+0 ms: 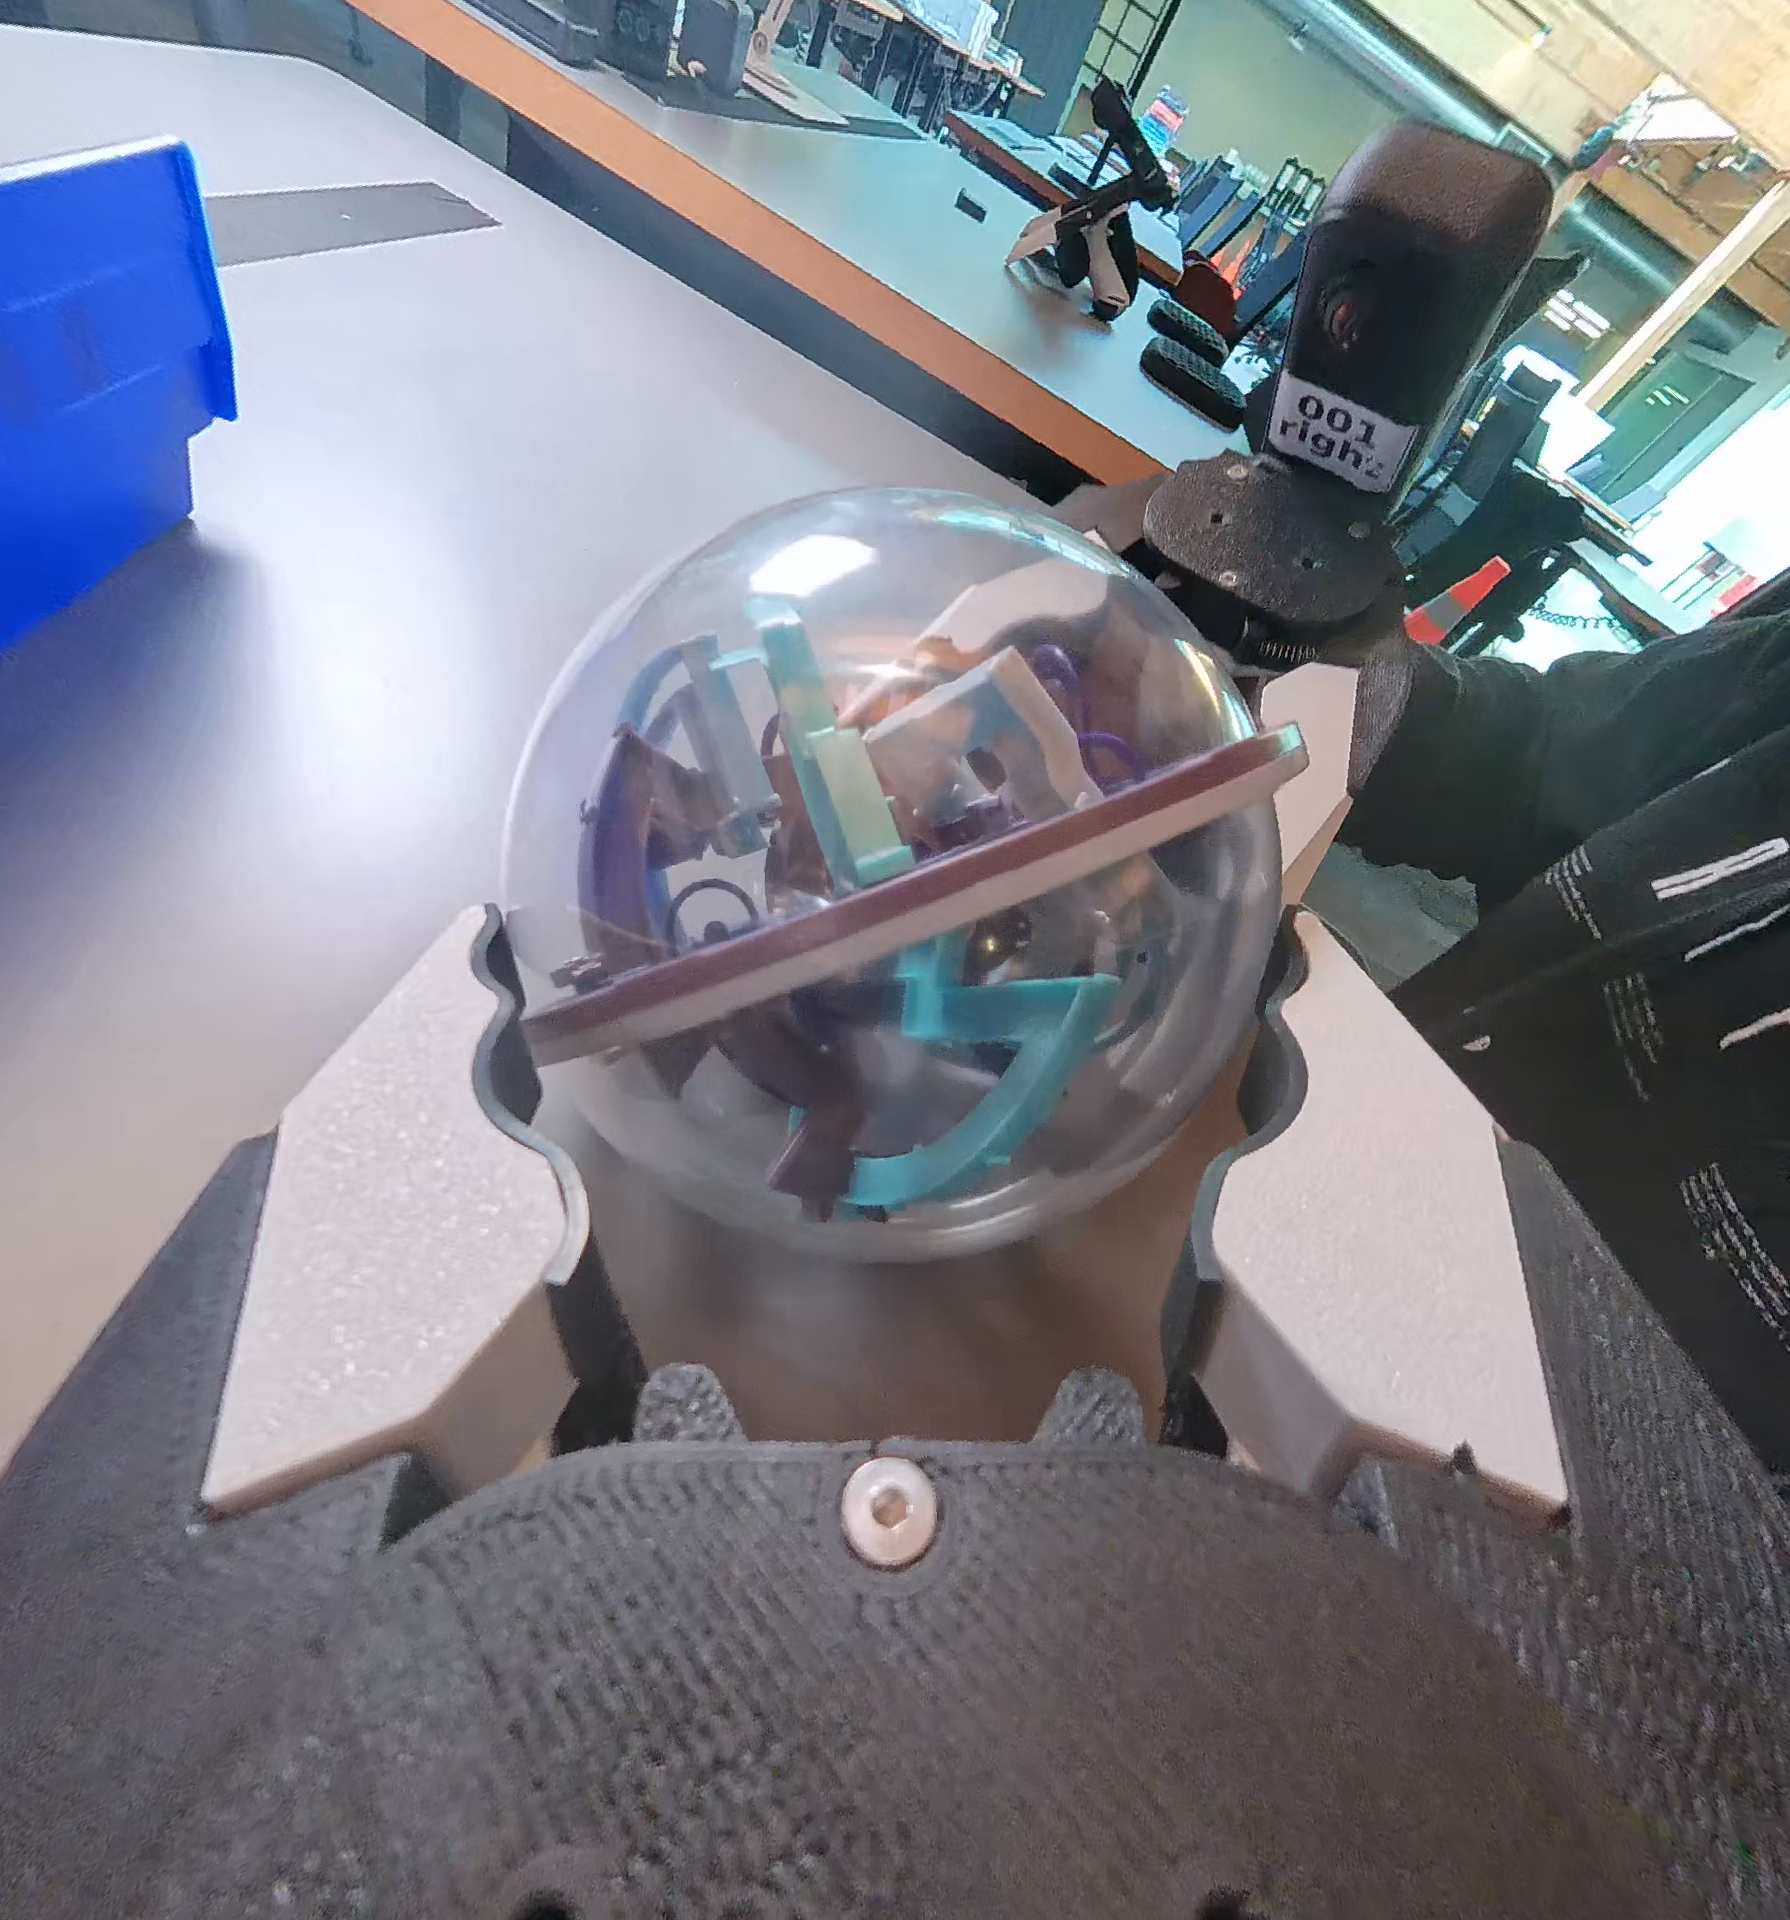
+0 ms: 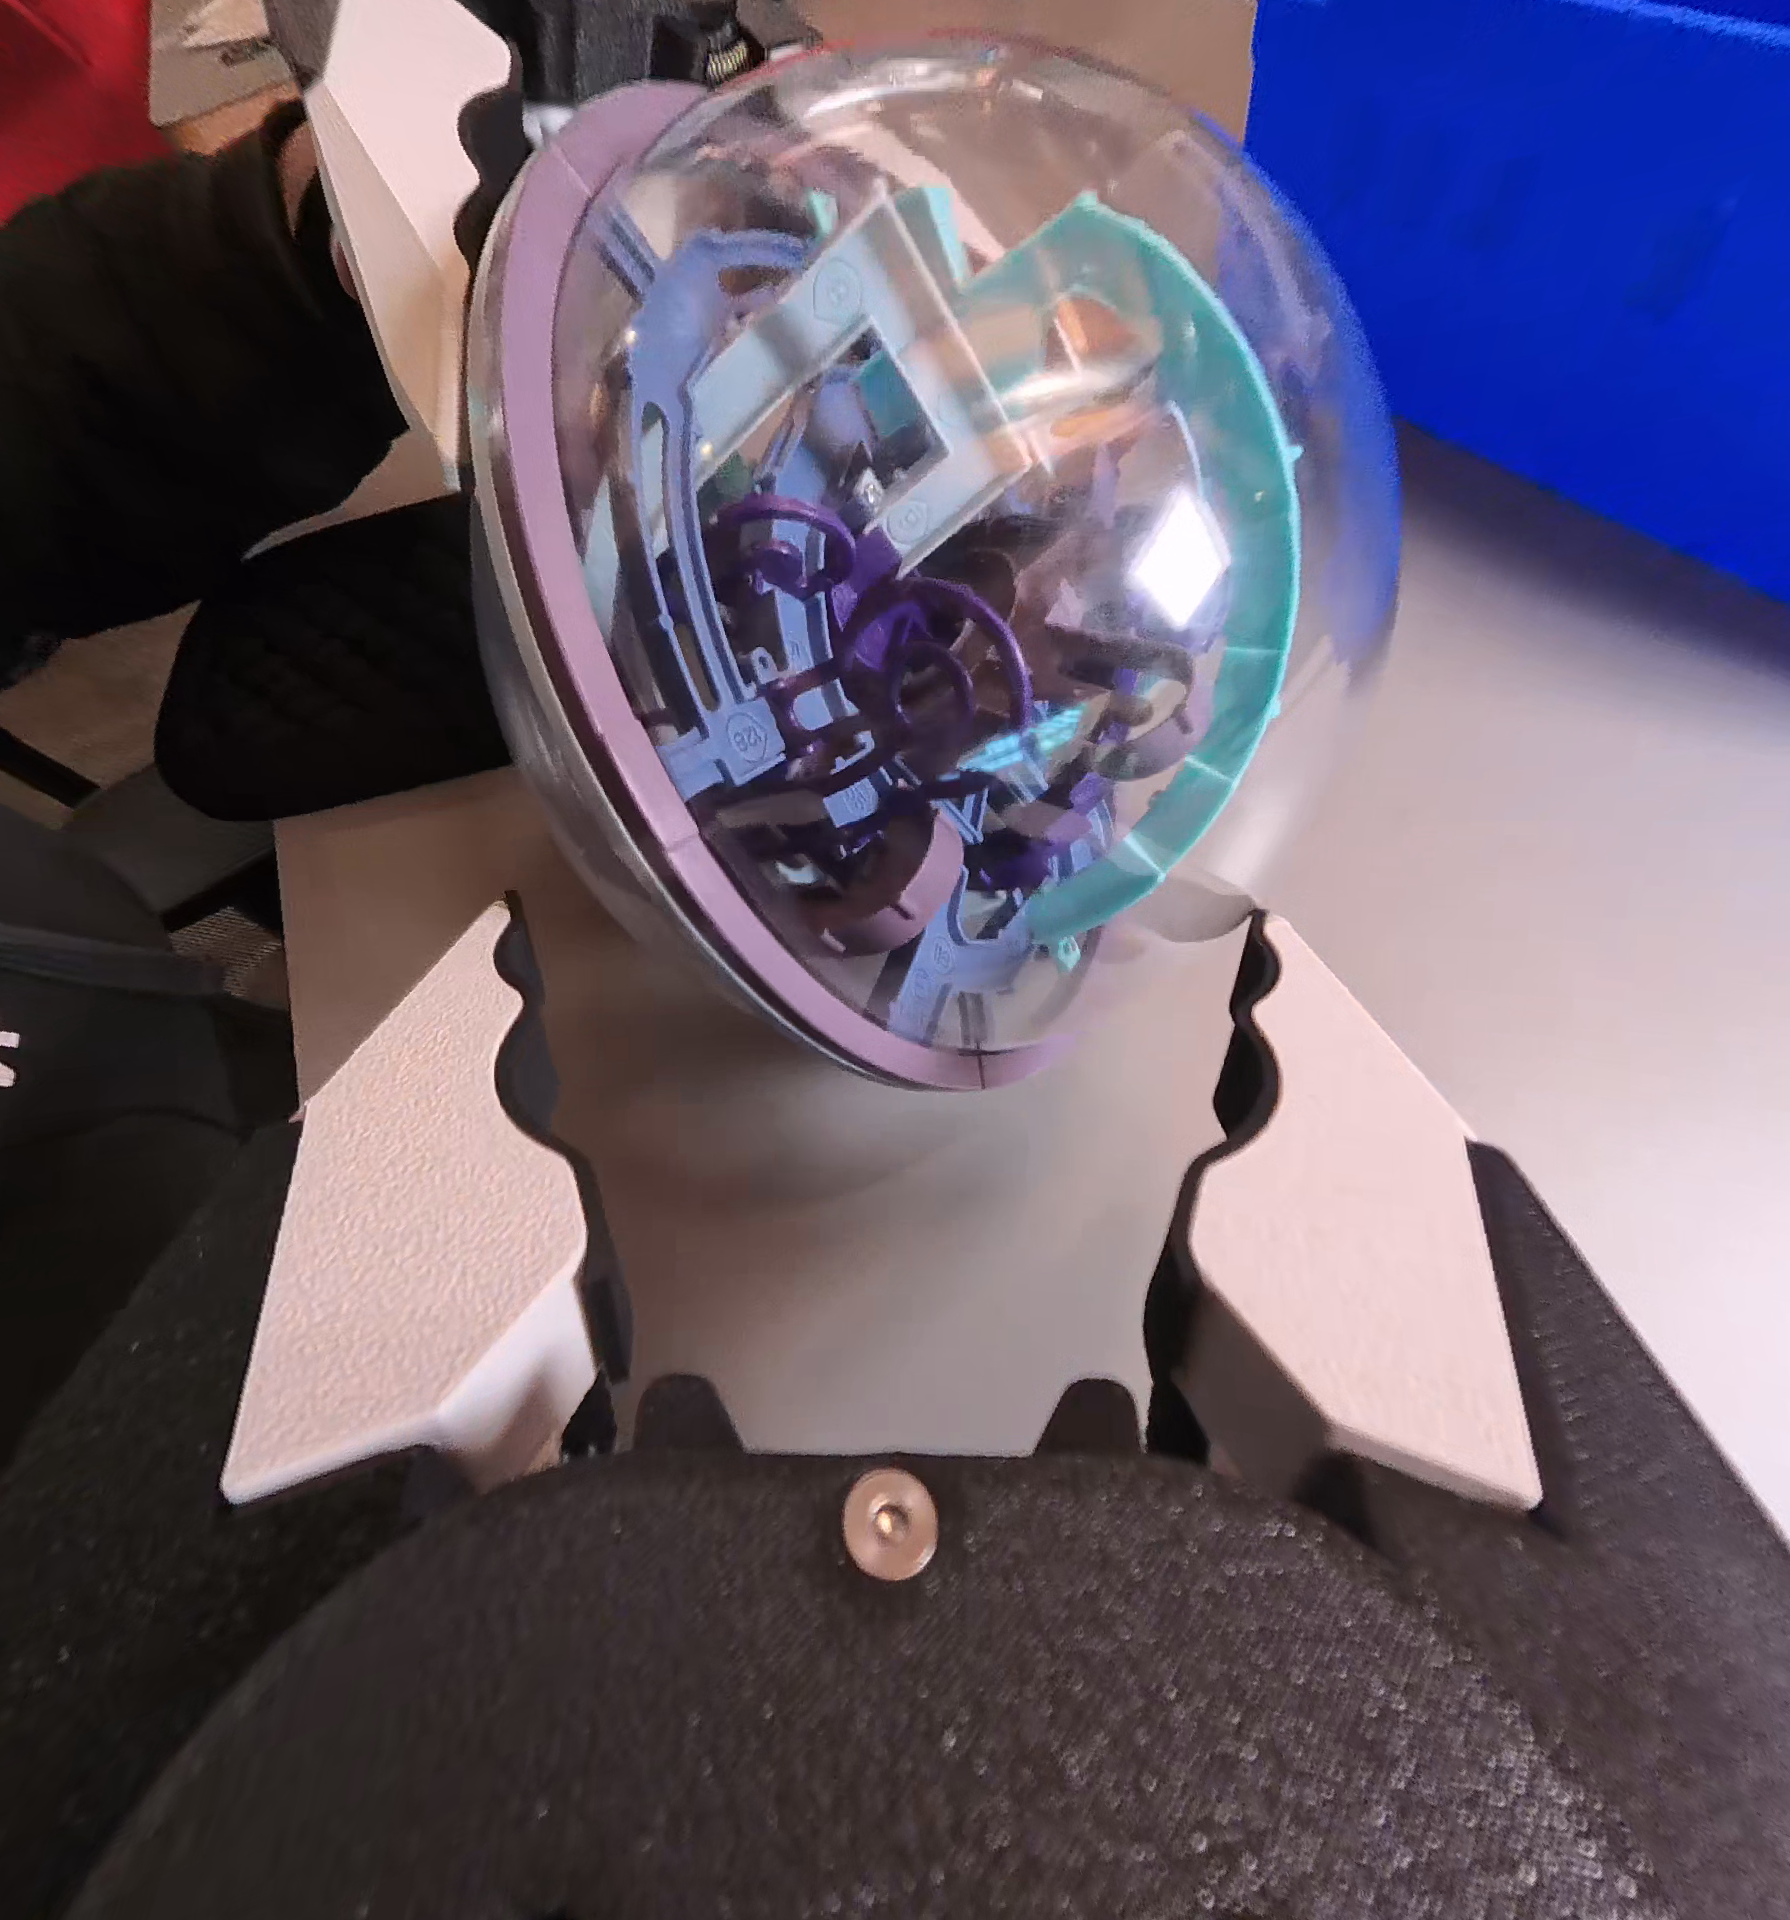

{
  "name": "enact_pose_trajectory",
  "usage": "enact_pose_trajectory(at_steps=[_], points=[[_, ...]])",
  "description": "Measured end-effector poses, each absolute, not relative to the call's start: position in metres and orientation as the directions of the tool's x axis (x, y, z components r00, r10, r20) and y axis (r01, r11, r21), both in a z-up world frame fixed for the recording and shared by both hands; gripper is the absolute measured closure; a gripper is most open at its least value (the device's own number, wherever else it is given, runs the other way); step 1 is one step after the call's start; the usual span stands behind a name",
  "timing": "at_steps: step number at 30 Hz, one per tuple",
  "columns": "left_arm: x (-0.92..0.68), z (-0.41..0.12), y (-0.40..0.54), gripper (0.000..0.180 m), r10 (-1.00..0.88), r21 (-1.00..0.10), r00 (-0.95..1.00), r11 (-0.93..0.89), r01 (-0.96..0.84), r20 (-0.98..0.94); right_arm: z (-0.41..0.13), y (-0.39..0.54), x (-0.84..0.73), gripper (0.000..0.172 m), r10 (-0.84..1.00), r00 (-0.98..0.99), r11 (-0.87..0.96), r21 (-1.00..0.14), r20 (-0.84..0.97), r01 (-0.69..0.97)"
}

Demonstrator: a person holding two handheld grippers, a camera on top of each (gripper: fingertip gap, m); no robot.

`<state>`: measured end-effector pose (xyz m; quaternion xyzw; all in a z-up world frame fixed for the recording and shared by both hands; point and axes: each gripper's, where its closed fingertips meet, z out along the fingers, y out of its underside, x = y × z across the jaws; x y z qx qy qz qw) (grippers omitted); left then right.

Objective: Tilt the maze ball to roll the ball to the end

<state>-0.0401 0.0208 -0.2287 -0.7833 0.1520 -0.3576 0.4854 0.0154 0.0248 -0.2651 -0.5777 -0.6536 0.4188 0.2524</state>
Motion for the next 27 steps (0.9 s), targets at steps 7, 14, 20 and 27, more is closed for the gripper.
enact_pose_trajectory(at_steps=[7, 14, 20, 27], points=[[-0.03, -0.224, 0.034, 0.044, -0.592, -0.877, 0.716, -0.476, 0.06, 0.37, -0.273, 0.031, 0.028, 0.038, 0.95, -0.261, 0.01, -0.819, -0.171, 0.573], [-0.018, -0.212, 0.043, 0.051, -0.614, -0.89, 0.701, -0.45, 0.066, 0.363, -0.271, 0.044, 0.025, 0.034, 0.938, -0.294, 0.002, -0.846, -0.182, 0.533], [-0.013, -0.205, 0.041, 0.045, -0.687, -0.922, 0.645, -0.381, 0.071, 0.334, -0.278, 0.047, 0.031, 0.038, 0.909, -0.325, -0.047, -0.84, -0.26, 0.541], [-0.018, -0.236, 0.043, 0.037, -0.666, -0.873, 0.599, -0.471, 0.126, 0.445, -0.278, 0.049, 0.032, 0.054, 0.876, -0.338, -0.108, -0.822, -0.345, 0.559]])
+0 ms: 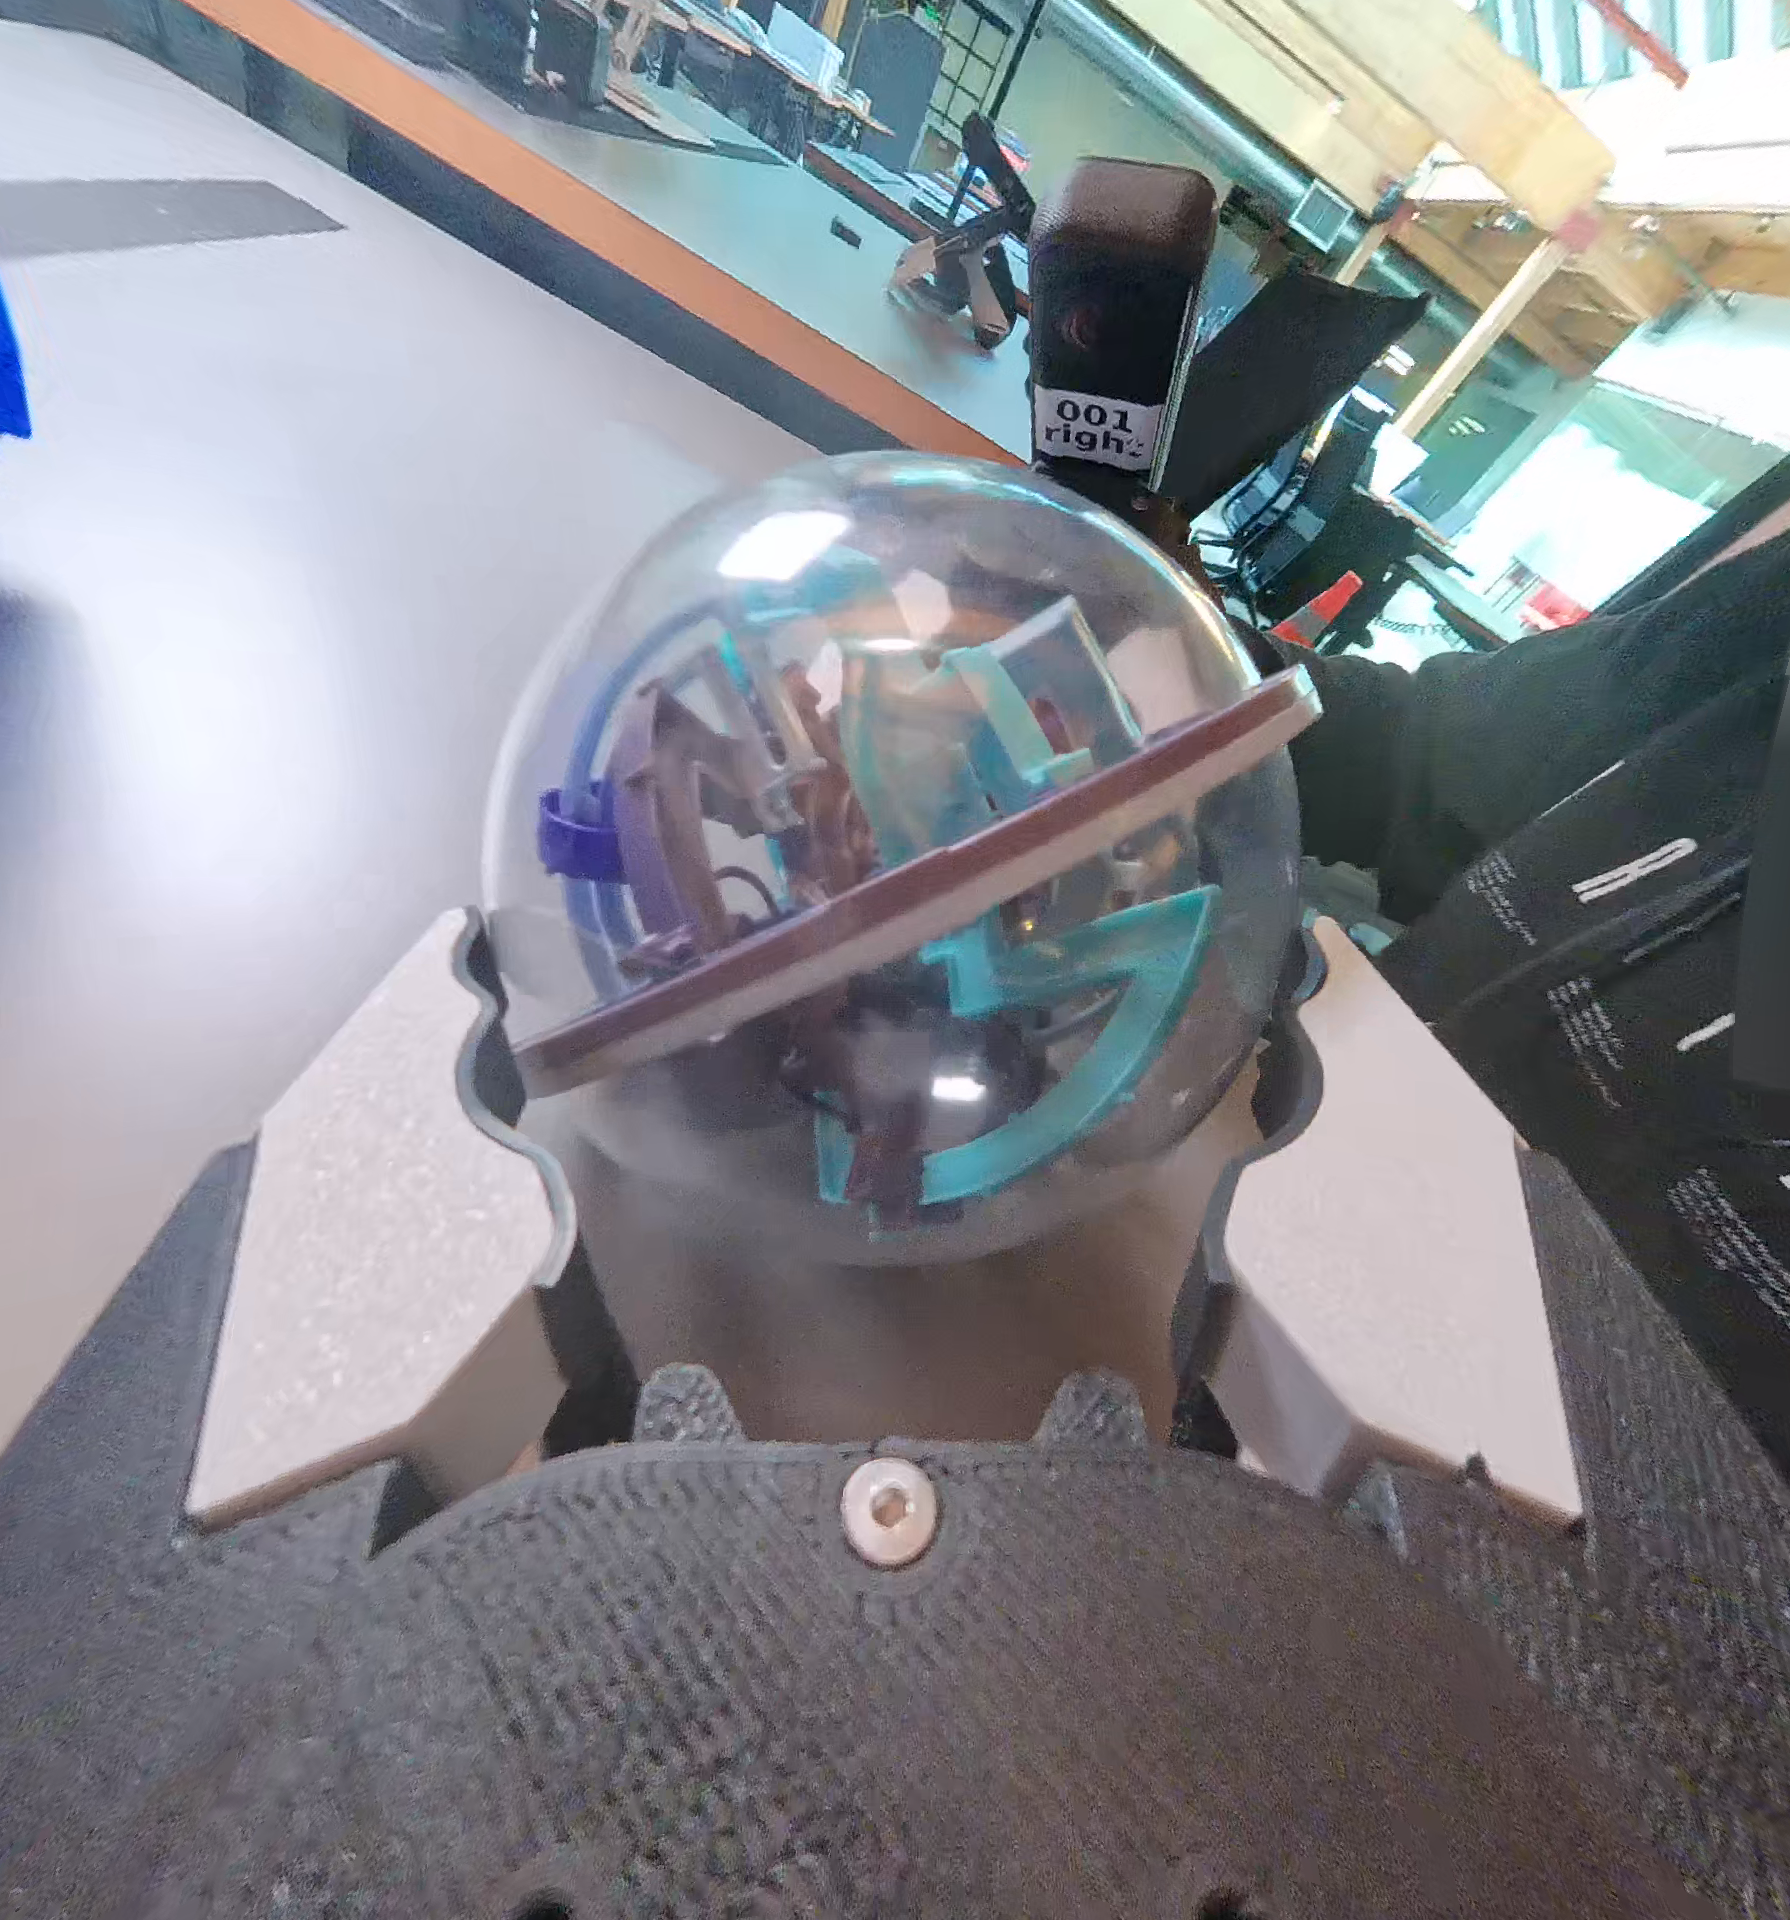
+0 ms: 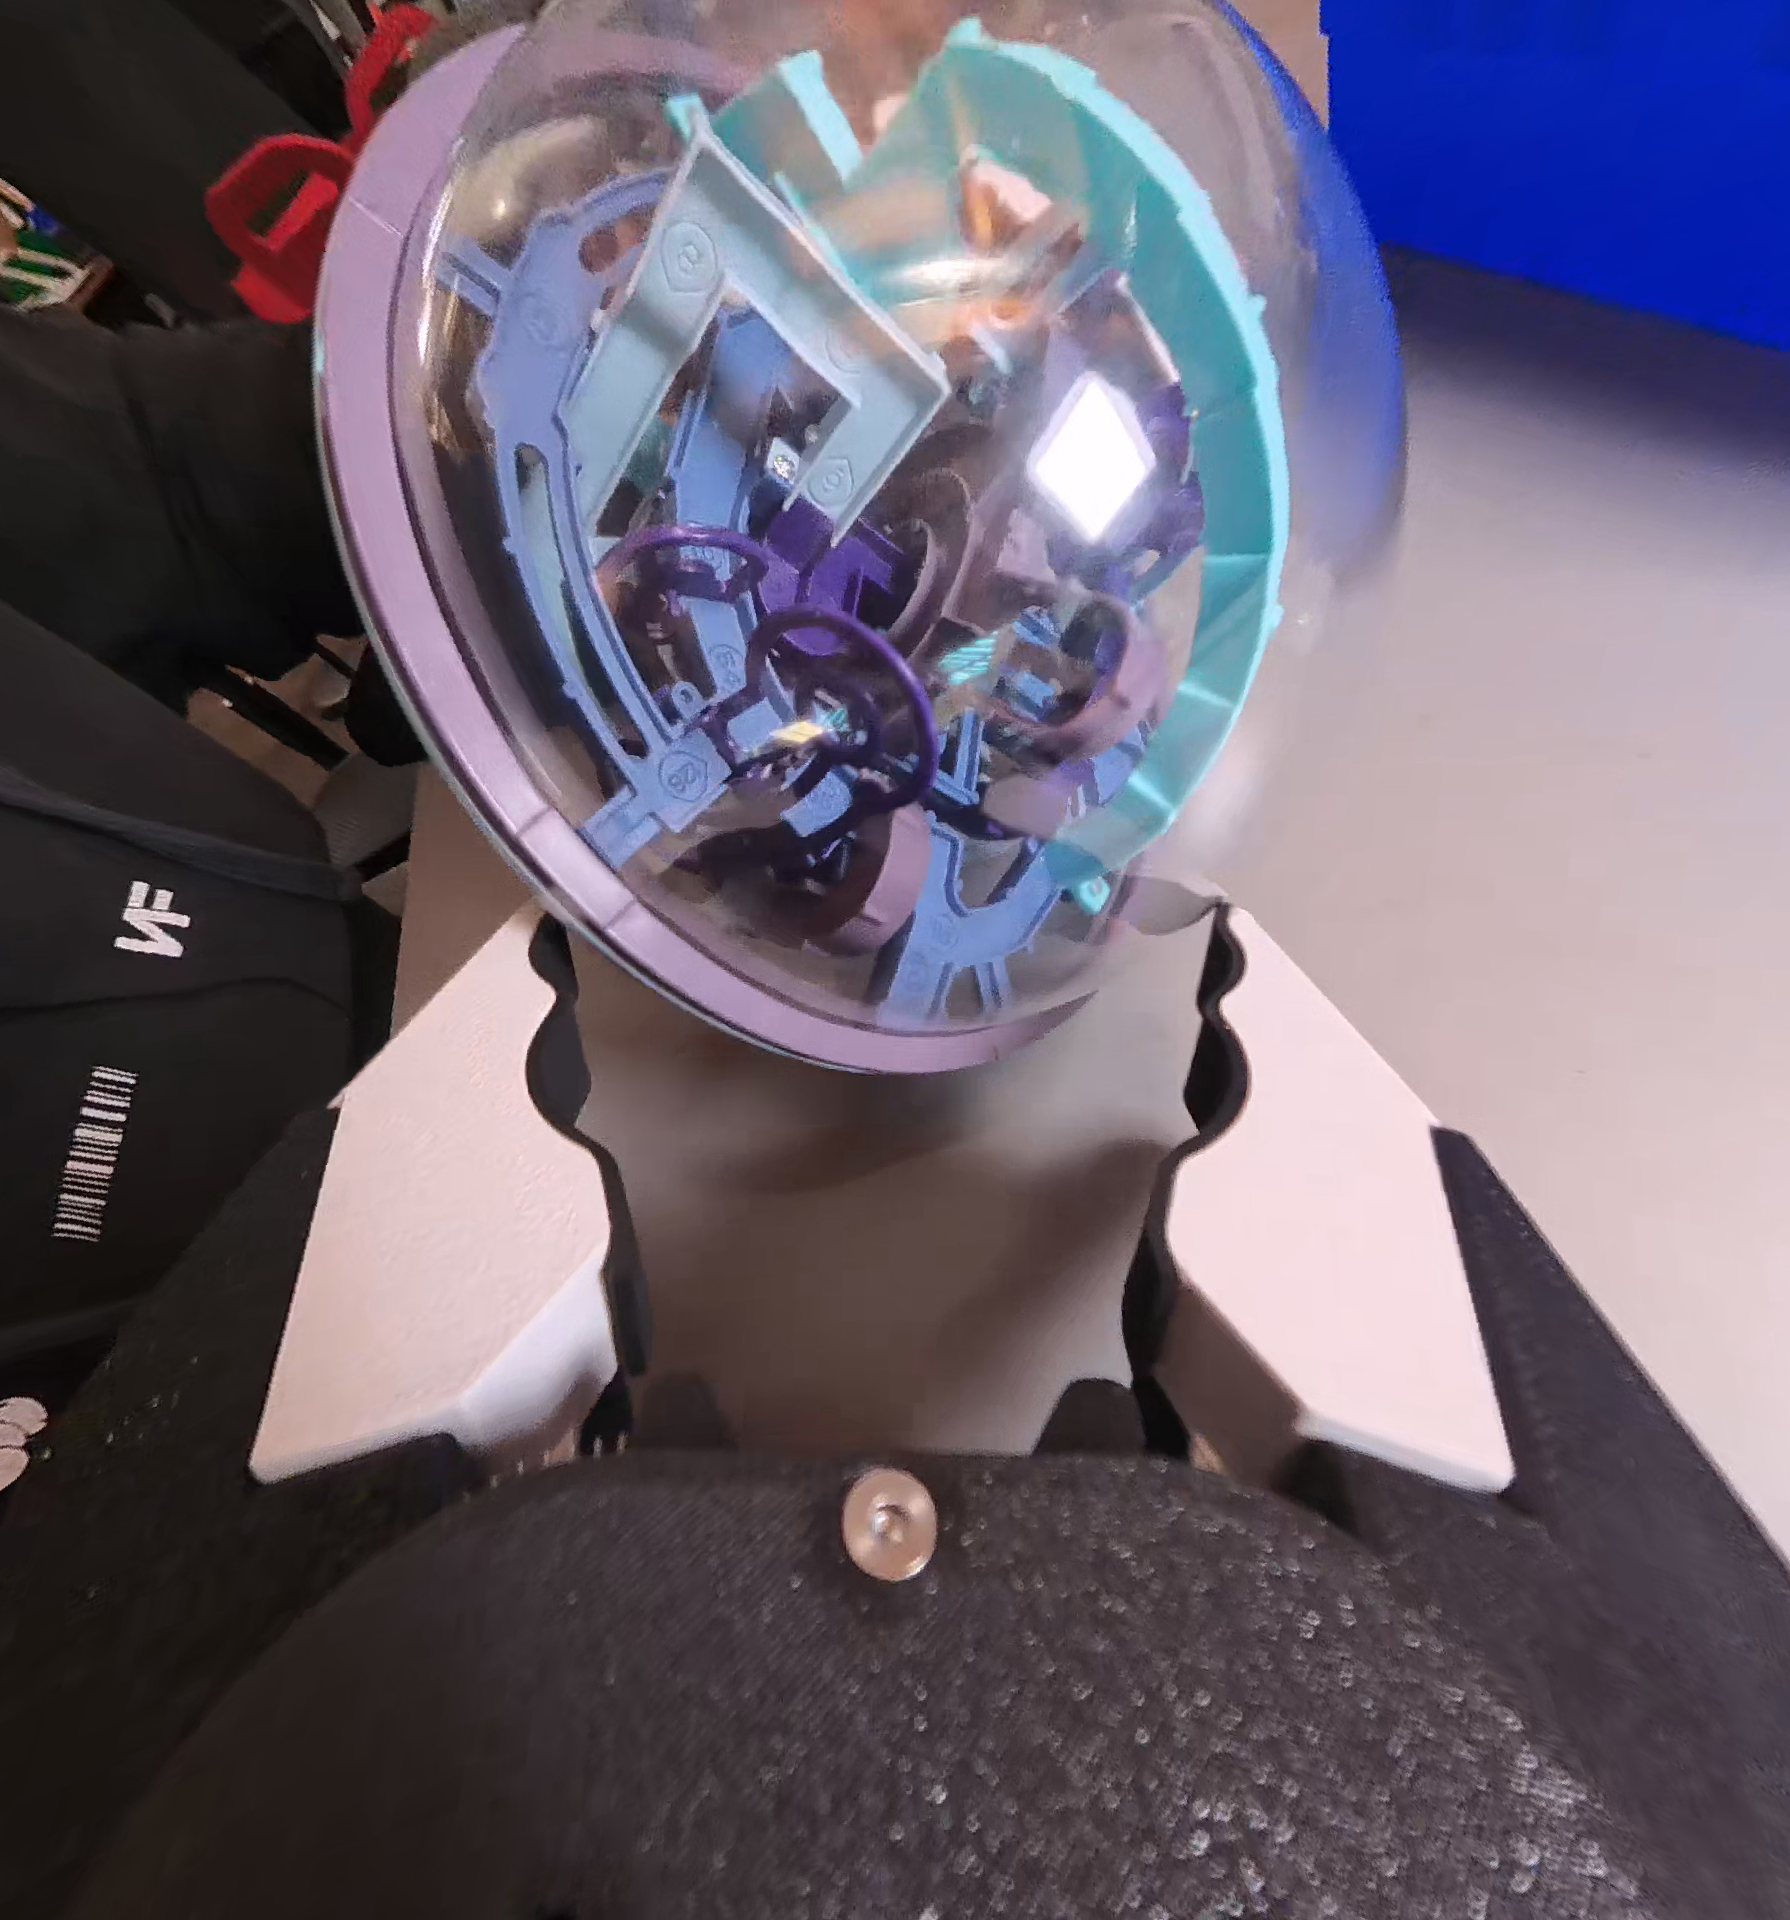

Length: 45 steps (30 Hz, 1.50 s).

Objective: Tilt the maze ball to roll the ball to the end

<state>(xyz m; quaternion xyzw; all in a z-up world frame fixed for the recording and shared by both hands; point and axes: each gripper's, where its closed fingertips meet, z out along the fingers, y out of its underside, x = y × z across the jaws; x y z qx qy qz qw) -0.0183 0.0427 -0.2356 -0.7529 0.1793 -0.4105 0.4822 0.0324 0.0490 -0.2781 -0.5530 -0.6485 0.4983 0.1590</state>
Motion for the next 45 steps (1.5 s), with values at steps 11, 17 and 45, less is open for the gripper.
enact_pose_trajectory(at_steps=[11, 17, 45], points=[[-0.005, -0.222, 0.061, 0.043, -0.646, -0.885, 0.655, -0.46, 0.078, 0.393, -0.275, 0.066, 0.043, 0.043, 0.946, -0.268, 0.009, -0.814, -0.181, 0.581], [0.003, -0.214, 0.076, 0.045, -0.635, -0.88, 0.662, -0.468, 0.08, 0.398, -0.282, 0.072, 0.045, 0.039, 0.965, -0.233, 0.044, -0.8, -0.121, 0.599], [0.011, -0.226, 0.087, 0.037, -0.816, -0.928, 0.442, -0.341, 0.153, 0.373, -0.287, 0.084, 0.06, 0.05, 0.821, -0.419, -0.048, -0.778, -0.388, 0.626]])
